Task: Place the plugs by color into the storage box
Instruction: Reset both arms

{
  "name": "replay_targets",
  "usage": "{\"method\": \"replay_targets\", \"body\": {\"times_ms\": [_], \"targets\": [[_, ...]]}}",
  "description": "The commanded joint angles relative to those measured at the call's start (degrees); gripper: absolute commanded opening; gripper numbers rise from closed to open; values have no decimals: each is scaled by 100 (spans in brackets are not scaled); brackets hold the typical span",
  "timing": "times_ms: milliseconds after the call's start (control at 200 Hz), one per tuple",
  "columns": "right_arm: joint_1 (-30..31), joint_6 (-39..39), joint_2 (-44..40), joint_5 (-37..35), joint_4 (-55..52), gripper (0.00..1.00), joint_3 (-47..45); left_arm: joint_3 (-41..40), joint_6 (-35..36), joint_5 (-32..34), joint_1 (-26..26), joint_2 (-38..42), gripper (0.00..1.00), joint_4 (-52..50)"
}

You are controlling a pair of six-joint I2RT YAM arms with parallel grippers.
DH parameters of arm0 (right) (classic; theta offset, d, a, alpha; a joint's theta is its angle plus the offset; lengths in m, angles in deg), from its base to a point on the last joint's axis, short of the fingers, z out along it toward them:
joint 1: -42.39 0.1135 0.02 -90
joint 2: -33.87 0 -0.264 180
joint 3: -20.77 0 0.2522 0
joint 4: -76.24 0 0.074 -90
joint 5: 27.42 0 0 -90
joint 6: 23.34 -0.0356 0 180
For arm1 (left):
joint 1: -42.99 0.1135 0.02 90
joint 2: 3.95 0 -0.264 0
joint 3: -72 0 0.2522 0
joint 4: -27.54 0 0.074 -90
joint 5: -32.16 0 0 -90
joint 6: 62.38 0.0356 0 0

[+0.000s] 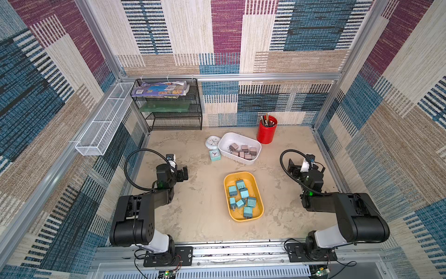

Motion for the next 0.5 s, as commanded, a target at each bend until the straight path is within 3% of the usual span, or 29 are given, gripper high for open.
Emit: {"method": "replay_targets", "body": {"times_ms": [0,180,255,491], "targets": [[-1,-33,-26,137,36,95,29,29,8,44,-6,-2,100,44],[-6,-36,-14,141,25,95,47,43,8,39,-15,-75,100,88],[-7,-33,-14,137,26,95,44,-164,14,71,-44,-255,100,752],[-9,-32,-15,139,27,95,44,-136,44,77,-54,-46,100,417]]}}
